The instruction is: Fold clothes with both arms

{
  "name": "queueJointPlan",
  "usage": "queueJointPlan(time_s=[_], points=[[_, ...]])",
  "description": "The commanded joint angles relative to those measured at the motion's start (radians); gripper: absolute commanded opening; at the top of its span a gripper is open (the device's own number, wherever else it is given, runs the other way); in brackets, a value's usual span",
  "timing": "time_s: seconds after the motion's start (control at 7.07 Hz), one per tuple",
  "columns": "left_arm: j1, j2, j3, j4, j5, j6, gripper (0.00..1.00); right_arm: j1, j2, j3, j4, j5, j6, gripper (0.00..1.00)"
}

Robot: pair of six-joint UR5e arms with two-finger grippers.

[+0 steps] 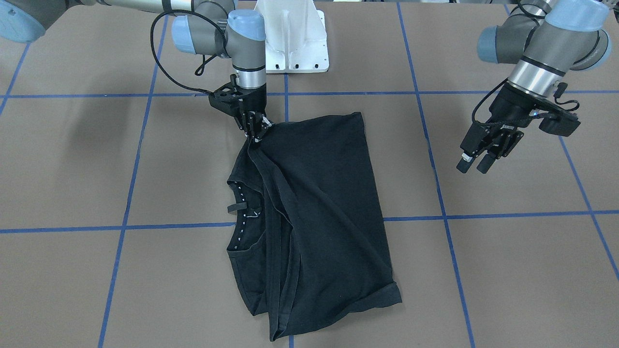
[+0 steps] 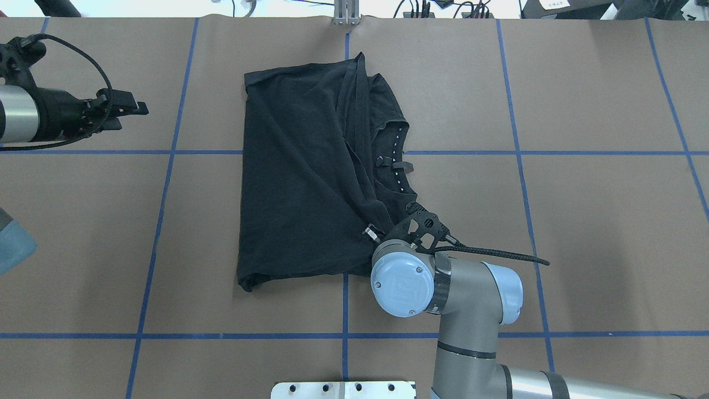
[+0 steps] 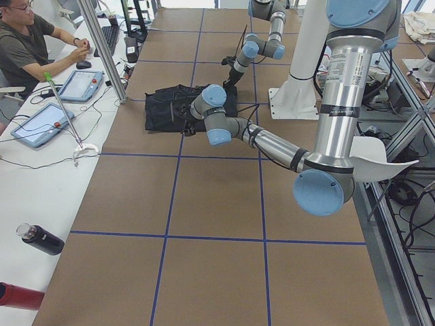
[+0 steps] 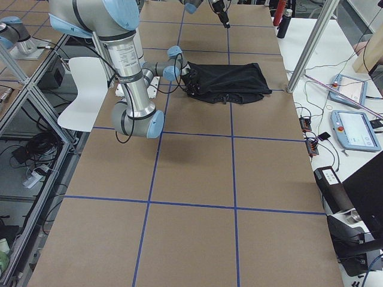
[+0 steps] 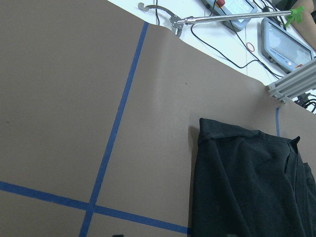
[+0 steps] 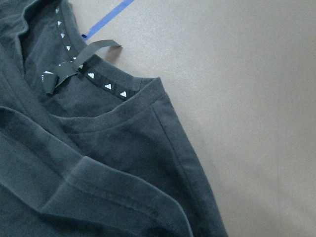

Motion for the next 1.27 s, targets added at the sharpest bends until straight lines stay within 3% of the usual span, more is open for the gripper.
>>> queueJointPlan(time_s=[0.0, 0.28, 0.71, 0.99, 1.13], points=[[0.000, -0.001, -0.001, 0.000, 0.001, 0.000, 0.75, 0.000, 0.006, -0.009, 0.000, 0.000, 0.000, 0.00], [0.000, -0.001, -0.003, 0.000, 0.001, 0.000, 0.75, 0.000, 0.007, 0.001, -0.002, 0.002, -0.001, 0.00], [-0.002, 0.001, -0.007, 0.000, 0.001, 0.000, 0.75, 0.000, 0.004, 0.079, -0.095, 0.022, -0.003, 0.00], [-0.002, 0.001, -0.007, 0.002, 0.001, 0.000, 0.75, 0.000, 0.001, 0.065, -0.086, 0.022, -0.003, 0.00], [-0.002, 0.002, -0.007, 0.002, 0.001, 0.000, 0.75, 0.000, 0.003, 0.063, -0.082, 0.019, -0.005, 0.38]])
